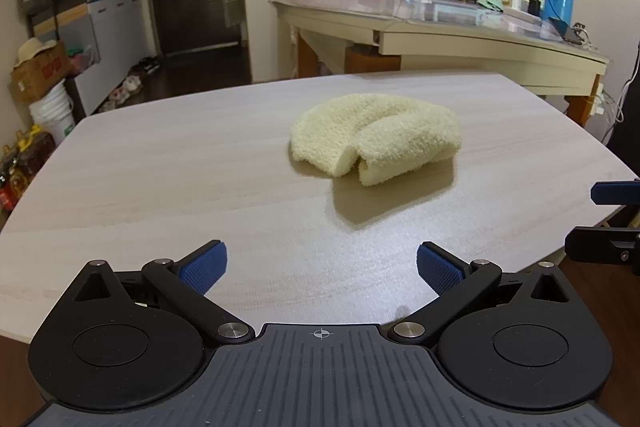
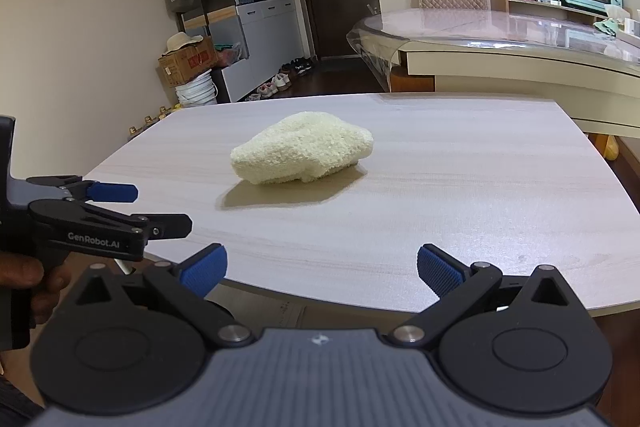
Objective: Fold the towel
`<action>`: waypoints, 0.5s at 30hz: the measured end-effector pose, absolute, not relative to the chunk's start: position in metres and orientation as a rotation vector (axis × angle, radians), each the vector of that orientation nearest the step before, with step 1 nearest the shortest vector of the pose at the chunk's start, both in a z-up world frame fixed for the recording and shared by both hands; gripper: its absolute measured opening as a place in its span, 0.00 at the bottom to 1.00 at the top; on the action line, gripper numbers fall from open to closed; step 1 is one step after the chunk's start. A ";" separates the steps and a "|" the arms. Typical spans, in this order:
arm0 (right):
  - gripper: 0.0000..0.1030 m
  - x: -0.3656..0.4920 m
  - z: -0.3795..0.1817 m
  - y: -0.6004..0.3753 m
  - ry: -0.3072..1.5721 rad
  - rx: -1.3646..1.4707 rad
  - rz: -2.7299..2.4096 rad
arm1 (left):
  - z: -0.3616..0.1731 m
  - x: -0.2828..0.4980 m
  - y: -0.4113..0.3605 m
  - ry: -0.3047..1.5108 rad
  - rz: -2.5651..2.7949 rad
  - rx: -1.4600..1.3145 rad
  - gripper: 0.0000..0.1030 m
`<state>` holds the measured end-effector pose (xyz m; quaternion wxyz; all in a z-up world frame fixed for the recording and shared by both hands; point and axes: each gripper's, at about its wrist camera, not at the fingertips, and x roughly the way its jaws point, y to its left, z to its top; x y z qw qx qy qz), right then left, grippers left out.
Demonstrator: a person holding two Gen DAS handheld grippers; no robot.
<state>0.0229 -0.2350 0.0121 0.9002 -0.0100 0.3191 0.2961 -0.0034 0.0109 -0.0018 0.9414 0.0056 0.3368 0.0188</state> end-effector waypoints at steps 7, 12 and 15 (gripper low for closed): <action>0.99 0.025 0.011 -0.236 0.664 -0.026 0.605 | -0.001 0.000 0.011 0.687 0.033 0.013 1.00; 1.00 0.027 0.010 -0.236 0.672 -0.029 0.599 | -0.001 0.003 0.013 0.689 0.031 0.011 1.00; 0.99 0.029 0.009 -0.236 0.677 -0.030 0.595 | -0.001 0.005 0.013 0.689 0.028 0.010 1.00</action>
